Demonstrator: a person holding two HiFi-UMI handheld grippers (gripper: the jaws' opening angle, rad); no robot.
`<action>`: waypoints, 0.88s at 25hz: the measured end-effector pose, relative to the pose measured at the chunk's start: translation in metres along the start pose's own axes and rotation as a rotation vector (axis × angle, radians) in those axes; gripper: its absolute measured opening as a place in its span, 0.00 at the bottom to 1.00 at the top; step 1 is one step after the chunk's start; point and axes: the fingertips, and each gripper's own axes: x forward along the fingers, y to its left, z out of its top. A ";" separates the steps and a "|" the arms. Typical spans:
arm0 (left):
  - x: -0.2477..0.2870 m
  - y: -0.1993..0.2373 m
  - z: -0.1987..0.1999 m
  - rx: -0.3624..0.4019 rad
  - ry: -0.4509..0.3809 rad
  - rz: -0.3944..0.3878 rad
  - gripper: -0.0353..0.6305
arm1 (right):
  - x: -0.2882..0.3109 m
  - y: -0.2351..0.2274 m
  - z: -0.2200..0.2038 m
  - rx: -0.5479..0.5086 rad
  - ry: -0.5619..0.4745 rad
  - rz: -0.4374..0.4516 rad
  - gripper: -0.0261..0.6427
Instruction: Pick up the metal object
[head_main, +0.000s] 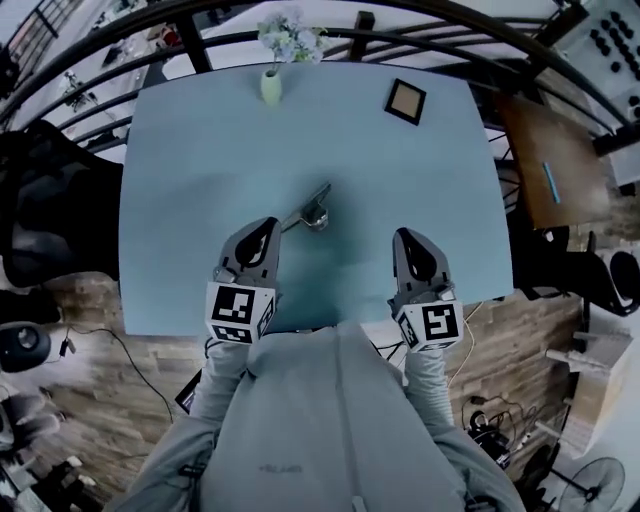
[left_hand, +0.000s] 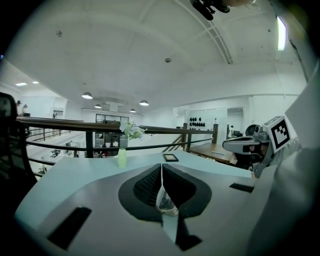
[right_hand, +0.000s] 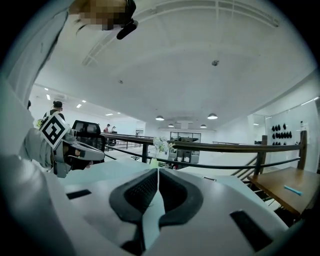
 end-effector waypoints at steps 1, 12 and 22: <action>0.000 -0.001 0.001 -0.004 -0.002 0.022 0.10 | 0.004 -0.004 0.001 -0.002 -0.005 0.024 0.08; -0.003 -0.011 0.009 -0.040 -0.023 0.227 0.10 | 0.038 -0.024 0.003 -0.033 -0.031 0.248 0.08; -0.011 -0.003 0.011 -0.054 -0.027 0.285 0.10 | 0.059 -0.012 0.008 -0.053 -0.034 0.324 0.08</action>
